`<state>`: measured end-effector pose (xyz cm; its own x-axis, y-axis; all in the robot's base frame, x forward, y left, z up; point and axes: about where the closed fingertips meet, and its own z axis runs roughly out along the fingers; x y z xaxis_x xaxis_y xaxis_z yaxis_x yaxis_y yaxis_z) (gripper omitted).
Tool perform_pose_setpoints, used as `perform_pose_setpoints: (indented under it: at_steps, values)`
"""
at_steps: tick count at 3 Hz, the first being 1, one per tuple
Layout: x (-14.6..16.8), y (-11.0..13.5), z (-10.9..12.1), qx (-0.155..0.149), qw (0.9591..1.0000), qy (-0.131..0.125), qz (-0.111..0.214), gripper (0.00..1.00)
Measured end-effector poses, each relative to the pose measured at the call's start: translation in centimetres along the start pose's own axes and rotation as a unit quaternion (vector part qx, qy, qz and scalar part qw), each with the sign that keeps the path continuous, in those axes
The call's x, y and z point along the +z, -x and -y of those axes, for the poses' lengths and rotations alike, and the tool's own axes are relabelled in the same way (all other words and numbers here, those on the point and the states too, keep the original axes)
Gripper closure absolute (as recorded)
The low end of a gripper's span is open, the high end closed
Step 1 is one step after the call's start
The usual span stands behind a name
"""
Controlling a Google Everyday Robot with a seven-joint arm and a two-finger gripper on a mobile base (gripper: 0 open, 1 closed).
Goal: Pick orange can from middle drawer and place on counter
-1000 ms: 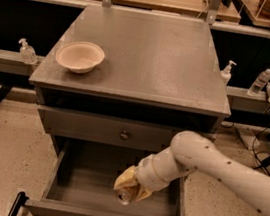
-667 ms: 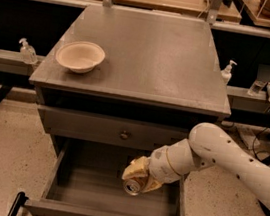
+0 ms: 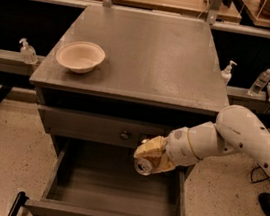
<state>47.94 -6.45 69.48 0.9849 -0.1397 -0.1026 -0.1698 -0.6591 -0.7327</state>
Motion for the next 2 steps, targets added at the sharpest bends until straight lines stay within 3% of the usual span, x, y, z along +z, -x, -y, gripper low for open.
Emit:
perform_pose_setpoints:
  at_steps: [1,2]
  values:
    - [-0.6,0.1,0.3,-0.006,1.0,0.001,-0.005,1.0]
    - [-4.0,0.2,2.3,-0.042,0.9986,0.007,-0.032,1.0]
